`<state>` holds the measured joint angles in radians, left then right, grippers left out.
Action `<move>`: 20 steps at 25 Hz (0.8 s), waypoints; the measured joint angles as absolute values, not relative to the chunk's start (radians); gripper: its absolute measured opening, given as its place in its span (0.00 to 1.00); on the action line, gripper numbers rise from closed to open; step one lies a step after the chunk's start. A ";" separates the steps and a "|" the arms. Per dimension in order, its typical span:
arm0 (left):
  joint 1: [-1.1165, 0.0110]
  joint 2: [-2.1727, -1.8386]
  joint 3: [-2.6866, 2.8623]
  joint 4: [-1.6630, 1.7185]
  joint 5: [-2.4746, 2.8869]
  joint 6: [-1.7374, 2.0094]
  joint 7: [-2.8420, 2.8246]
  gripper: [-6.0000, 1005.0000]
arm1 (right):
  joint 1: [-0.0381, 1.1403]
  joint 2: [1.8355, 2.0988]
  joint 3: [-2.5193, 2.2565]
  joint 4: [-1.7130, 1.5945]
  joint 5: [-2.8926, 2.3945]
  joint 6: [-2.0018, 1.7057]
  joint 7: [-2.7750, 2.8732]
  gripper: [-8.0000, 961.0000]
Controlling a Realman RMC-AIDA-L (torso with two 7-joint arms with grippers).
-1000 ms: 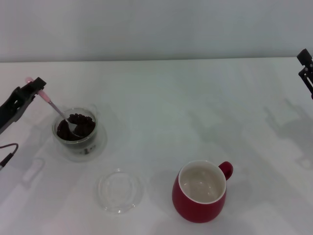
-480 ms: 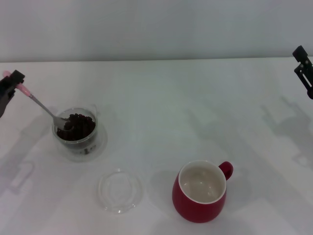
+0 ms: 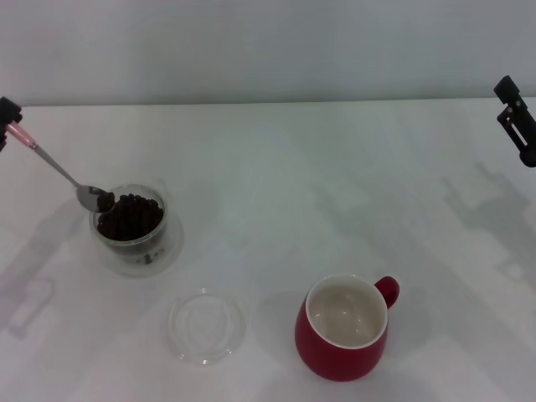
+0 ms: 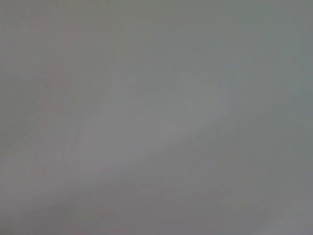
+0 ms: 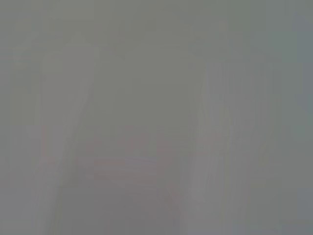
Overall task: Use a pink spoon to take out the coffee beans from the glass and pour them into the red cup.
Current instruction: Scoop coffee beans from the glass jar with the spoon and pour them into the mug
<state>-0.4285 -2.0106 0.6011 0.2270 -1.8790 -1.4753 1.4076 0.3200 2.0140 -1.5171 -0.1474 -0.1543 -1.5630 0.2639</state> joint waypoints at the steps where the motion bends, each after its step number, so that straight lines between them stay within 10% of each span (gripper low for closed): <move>1: -0.430 -2.009 0.602 0.227 -1.878 -1.490 1.406 0.14 | 0.321 2.014 -1.517 -0.147 -0.155 -1.562 0.262 0.70; 20: -0.566 -2.012 0.606 0.227 -1.750 -1.590 1.307 0.14 | 0.320 2.014 -1.519 -0.145 -0.157 -1.562 0.259 0.70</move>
